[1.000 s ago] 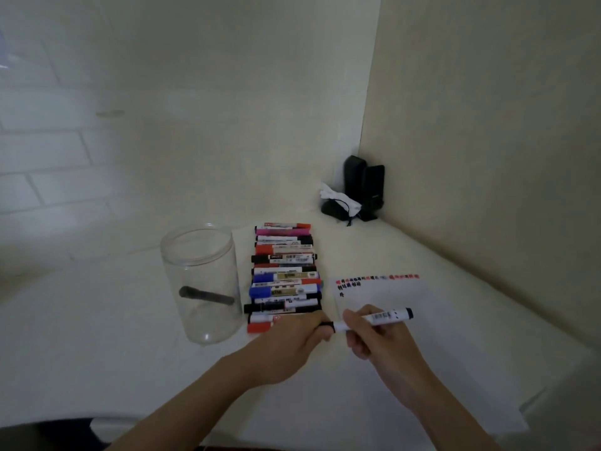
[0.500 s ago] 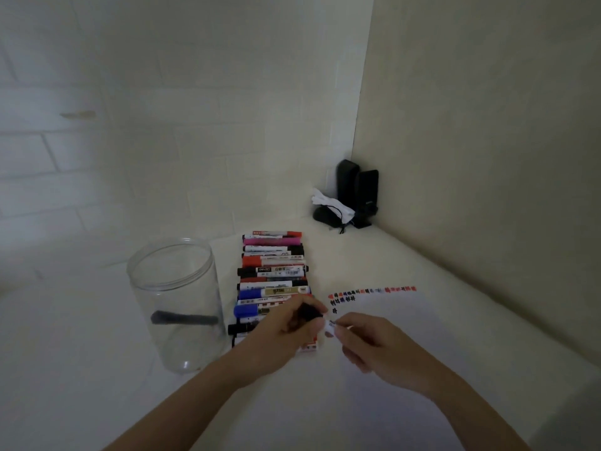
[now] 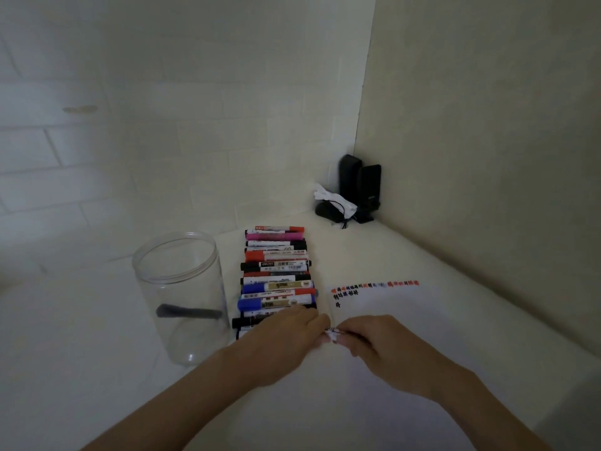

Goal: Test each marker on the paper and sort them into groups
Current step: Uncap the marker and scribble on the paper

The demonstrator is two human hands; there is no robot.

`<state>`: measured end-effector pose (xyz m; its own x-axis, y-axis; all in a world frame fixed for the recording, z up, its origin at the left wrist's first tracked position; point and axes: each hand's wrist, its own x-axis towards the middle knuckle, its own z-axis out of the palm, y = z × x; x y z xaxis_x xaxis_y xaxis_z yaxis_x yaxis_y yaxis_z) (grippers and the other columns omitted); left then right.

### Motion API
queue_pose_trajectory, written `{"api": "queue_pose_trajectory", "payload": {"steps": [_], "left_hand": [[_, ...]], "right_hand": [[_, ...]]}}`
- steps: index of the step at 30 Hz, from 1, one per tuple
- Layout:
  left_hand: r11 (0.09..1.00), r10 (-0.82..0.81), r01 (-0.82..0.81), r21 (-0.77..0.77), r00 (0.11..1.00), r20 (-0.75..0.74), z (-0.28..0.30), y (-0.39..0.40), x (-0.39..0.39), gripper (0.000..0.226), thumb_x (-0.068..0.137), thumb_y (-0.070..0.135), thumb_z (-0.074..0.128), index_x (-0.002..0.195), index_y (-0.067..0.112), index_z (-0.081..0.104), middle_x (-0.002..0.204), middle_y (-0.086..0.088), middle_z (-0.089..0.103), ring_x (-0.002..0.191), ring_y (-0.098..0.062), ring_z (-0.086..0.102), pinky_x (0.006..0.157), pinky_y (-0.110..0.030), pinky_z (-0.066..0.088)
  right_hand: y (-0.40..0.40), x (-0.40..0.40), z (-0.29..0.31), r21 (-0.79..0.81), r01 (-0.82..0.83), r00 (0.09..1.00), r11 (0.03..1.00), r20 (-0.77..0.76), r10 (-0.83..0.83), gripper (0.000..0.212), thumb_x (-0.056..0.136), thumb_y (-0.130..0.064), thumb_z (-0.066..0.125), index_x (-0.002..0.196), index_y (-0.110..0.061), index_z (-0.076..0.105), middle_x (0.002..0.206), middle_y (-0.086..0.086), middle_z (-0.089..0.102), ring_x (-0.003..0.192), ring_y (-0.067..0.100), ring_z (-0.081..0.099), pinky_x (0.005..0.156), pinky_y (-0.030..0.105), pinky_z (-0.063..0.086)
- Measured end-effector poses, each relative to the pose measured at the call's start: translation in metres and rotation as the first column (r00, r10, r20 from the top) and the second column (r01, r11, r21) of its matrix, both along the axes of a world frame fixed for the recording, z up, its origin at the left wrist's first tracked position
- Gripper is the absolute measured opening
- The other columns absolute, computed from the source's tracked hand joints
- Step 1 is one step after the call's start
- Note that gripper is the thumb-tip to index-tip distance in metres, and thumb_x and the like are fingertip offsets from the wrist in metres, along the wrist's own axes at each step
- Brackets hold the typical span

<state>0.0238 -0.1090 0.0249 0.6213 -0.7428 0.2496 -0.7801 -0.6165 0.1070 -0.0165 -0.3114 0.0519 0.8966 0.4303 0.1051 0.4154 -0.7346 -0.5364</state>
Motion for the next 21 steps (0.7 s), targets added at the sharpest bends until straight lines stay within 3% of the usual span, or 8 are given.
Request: {"api": "queue_pose_trajectory", "payload": {"steps": [5,7,9,10,12,14,18,21], "left_hand": [[0.994,0.045,-0.058,-0.089,0.988,-0.145,0.008,0.003,-0.007,0.031,0.101,0.04,0.032,0.118,0.023,0.051,0.113,0.001,0.063,0.099,-0.011,0.059,0.09,-0.026,0.048],[0.988,0.028,-0.061,-0.143,0.974,-0.224,0.008,0.007,-0.006,0.027,0.099,0.043,0.035,0.111,0.026,0.053,0.105,0.007,0.062,0.091,-0.004,0.057,0.083,-0.017,0.047],[0.961,0.01,-0.088,-0.263,0.959,-0.284,0.01,0.009,-0.007,0.02,0.098,0.042,0.042,0.104,0.026,0.053,0.095,0.011,0.059,0.083,-0.003,0.054,0.075,-0.016,0.047],[0.938,0.01,-0.117,-0.326,0.95,-0.312,0.01,0.009,-0.007,0.018,0.098,0.038,0.044,0.102,0.024,0.055,0.091,0.011,0.059,0.081,-0.004,0.054,0.072,-0.016,0.047],[0.876,0.011,-0.19,-0.443,0.926,-0.377,0.012,0.004,-0.006,0.017,0.098,0.034,0.046,0.098,0.021,0.056,0.082,0.01,0.058,0.073,-0.004,0.054,0.064,-0.014,0.044],[0.814,-0.005,-0.225,-0.535,0.919,-0.394,0.012,-0.007,-0.008,0.016,0.096,0.036,0.047,0.094,0.023,0.056,0.074,0.012,0.055,0.066,-0.001,0.052,0.059,-0.011,0.04],[0.777,0.026,-0.279,-0.564,0.909,-0.415,-0.001,-0.027,-0.002,0.021,0.09,0.048,0.054,0.103,0.032,0.051,0.071,0.007,0.054,0.062,-0.008,0.053,0.057,-0.029,0.051],[0.78,0.248,-0.456,-0.429,0.854,-0.456,-0.016,-0.026,0.007,0.044,0.084,0.047,0.065,0.12,0.033,0.043,0.084,0.013,0.051,0.074,-0.001,0.049,0.067,-0.017,0.045]], "right_hand": [[-0.006,0.002,-0.006,-0.148,-0.043,0.969,0.988,0.233,0.077,0.032,0.099,-0.042,0.046,0.117,-0.024,0.066,0.096,-0.005,0.065,0.084,0.009,0.059,0.072,0.022,0.044],[-0.007,0.002,-0.002,-0.069,-0.058,0.98,0.996,0.187,0.07,0.025,0.096,-0.039,0.055,0.115,-0.029,0.067,0.092,-0.009,0.065,0.079,0.005,0.057,0.067,0.016,0.041],[-0.009,0.002,0.003,0.166,0.004,0.998,0.986,0.055,-0.014,0.02,0.089,-0.036,0.067,0.108,-0.033,0.071,0.084,-0.011,0.069,0.071,0.003,0.059,0.062,0.013,0.042],[-0.011,0.001,0.005,0.32,0.078,0.997,0.944,-0.019,-0.076,0.018,0.084,-0.035,0.072,0.102,-0.034,0.073,0.079,-0.008,0.07,0.064,0.003,0.059,0.059,0.015,0.043],[-0.011,0.0,0.009,0.609,0.249,0.968,0.753,-0.185,-0.17,0.011,0.078,-0.027,0.077,0.089,-0.029,0.076,0.07,-0.004,0.069,0.055,0.011,0.052,0.053,0.022,0.041],[-0.005,-0.001,0.005,0.754,0.371,0.927,0.542,-0.335,-0.169,0.006,0.079,-0.019,0.075,0.084,-0.022,0.076,0.064,-0.002,0.062,0.057,0.014,0.047,0.055,0.026,0.04],[0.007,0.001,-0.01,0.738,0.435,0.895,0.516,-0.419,-0.155,0.011,0.088,-0.021,0.068,0.094,-0.014,0.073,0.067,0.001,0.057,0.063,0.011,0.053,0.062,0.026,0.046],[-0.01,0.016,-0.015,0.75,0.574,0.818,0.328,-0.506,-0.274,0.018,0.09,-0.023,0.065,0.092,-0.007,0.072,0.067,0.002,0.057,0.062,0.012,0.051,0.057,0.024,0.042]]}}
